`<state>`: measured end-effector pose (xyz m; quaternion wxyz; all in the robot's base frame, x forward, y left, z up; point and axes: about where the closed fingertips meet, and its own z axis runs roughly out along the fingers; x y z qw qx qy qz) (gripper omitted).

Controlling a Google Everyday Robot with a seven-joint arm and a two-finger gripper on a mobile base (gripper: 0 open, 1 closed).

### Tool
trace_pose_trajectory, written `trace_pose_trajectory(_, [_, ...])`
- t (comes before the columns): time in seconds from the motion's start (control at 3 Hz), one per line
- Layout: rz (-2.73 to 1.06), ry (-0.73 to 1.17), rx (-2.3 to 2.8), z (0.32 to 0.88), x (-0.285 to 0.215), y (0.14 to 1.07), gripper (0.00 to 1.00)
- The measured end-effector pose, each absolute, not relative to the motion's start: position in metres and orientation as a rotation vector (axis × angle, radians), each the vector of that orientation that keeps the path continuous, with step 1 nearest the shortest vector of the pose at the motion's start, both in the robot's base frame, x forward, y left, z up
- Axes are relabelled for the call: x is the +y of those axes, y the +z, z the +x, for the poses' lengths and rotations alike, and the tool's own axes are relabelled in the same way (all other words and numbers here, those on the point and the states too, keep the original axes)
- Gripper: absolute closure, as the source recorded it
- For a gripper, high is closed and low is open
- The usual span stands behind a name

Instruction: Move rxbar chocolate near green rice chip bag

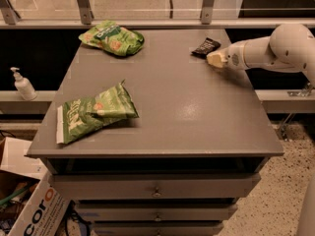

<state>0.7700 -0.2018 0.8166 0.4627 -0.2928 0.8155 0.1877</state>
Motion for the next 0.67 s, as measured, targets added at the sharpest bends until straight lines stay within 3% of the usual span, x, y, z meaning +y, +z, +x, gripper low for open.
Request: trace_pose_trajectory(0.67, [-0.720,0.462,2.005,0.7701,-0.2016,0.8171,0.60])
